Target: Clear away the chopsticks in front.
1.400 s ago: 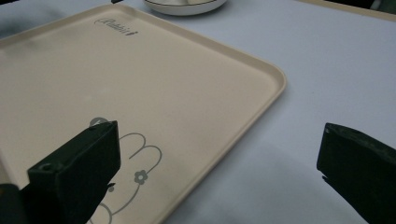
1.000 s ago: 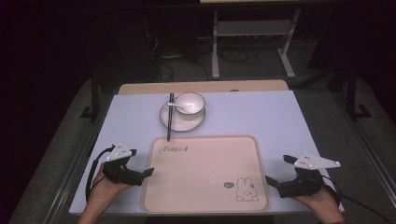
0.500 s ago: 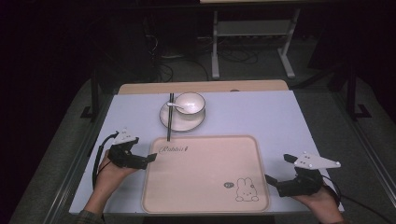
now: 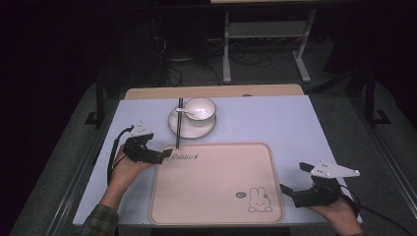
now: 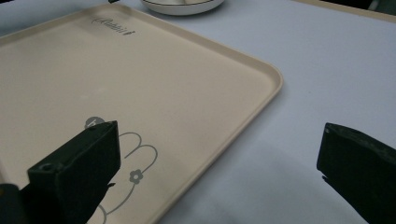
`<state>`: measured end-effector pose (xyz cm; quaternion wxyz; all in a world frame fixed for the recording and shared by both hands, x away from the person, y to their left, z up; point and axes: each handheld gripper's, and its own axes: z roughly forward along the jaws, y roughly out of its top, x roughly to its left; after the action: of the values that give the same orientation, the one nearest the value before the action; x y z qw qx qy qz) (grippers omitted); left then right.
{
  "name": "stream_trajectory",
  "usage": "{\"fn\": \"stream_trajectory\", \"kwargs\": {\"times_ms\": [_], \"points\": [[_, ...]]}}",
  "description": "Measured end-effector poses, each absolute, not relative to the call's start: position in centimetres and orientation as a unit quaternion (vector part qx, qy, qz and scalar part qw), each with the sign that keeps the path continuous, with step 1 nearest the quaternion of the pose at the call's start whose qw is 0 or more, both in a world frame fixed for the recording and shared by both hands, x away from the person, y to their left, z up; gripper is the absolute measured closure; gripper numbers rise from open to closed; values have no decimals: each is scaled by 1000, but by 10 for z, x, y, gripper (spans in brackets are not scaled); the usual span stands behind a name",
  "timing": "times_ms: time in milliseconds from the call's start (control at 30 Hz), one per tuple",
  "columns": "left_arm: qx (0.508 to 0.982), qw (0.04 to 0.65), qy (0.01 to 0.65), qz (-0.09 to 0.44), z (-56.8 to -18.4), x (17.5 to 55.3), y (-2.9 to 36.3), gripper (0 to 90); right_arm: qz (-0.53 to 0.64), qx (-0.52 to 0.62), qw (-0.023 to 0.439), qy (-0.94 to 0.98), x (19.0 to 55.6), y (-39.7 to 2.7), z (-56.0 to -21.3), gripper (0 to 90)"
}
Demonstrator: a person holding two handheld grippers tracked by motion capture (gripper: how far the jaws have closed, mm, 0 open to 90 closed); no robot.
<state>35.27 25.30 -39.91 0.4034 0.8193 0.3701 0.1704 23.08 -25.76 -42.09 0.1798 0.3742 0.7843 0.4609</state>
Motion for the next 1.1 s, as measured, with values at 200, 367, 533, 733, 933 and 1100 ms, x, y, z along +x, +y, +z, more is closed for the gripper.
{"fn": "stream_trajectory", "kwargs": {"times_ms": [200, 367, 533, 733, 933, 1100], "points": [[818, 405, 371, 167, -396, 365, 249, 12, 462, 376, 180, 783, 231, -258, -421, 0], [817, 400, 377, 173, -394, 383, 242, 12, 462, 377, 182, 782, 231, -259, -421, 0], [815, 400, 380, 178, -392, 399, 235, 87, 465, 377, 182, 780, 231, -260, -421, 0], [813, 388, 395, 180, -393, 419, 229, 180, 468, 379, 180, 778, 231, -261, -420, 0], [816, 374, 402, 181, -397, 432, 222, 316, 471, 380, 179, 776, 231, -261, -420, 0], [823, 352, 411, 172, -405, 442, 213, 417, 472, 381, 177, 775, 231, -262, -421, 0]]}}
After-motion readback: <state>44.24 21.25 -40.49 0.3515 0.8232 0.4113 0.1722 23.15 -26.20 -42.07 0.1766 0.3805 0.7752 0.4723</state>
